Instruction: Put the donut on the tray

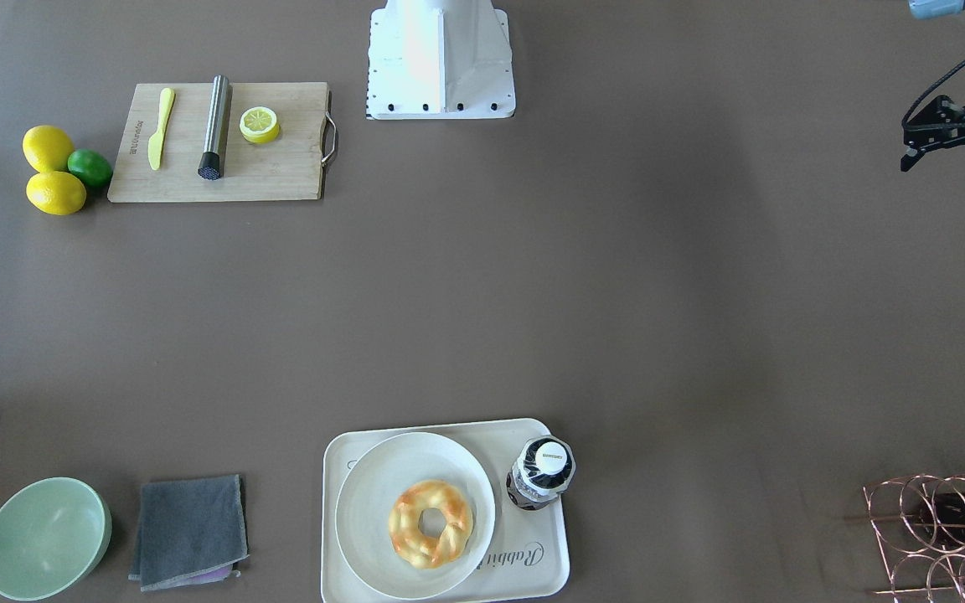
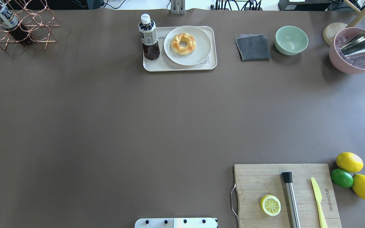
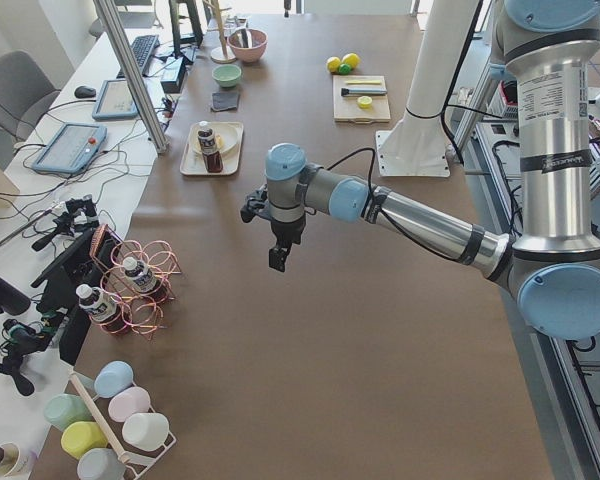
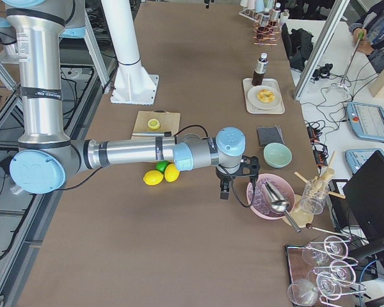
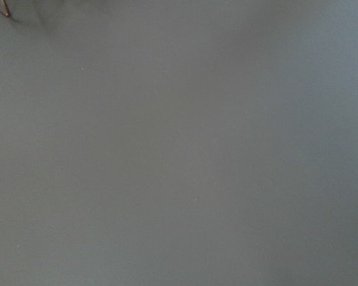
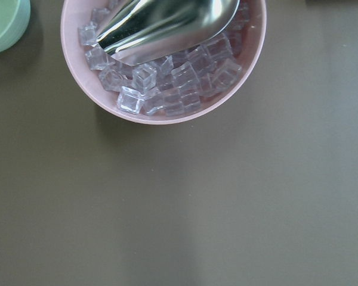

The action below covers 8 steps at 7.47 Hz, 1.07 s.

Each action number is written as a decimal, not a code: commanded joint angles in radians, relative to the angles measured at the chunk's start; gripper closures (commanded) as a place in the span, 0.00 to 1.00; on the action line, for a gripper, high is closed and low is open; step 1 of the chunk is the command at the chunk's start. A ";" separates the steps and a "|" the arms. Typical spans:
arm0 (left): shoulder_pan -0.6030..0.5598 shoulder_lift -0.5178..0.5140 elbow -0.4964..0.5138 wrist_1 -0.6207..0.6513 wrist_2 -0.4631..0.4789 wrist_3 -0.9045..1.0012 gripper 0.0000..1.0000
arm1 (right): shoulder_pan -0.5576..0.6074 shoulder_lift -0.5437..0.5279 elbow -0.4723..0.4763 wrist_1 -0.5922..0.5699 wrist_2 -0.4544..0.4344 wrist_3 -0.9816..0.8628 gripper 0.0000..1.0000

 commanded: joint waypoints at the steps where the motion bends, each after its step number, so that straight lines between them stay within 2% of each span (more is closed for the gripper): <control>1: -0.147 0.022 0.161 -0.011 -0.017 0.245 0.03 | 0.093 0.001 0.054 -0.197 -0.064 -0.285 0.00; 2: -0.193 0.022 0.183 -0.009 -0.018 0.270 0.03 | 0.093 -0.005 0.060 -0.197 -0.064 -0.287 0.00; 3: -0.224 0.019 0.154 -0.006 -0.015 0.240 0.02 | 0.093 -0.002 0.060 -0.197 -0.065 -0.287 0.00; 7: -0.247 0.017 0.172 -0.005 -0.014 0.206 0.02 | 0.086 0.012 0.059 -0.197 -0.068 -0.287 0.00; 8: -0.302 0.020 0.227 -0.009 -0.017 0.215 0.02 | 0.083 0.009 0.057 -0.197 -0.074 -0.287 0.00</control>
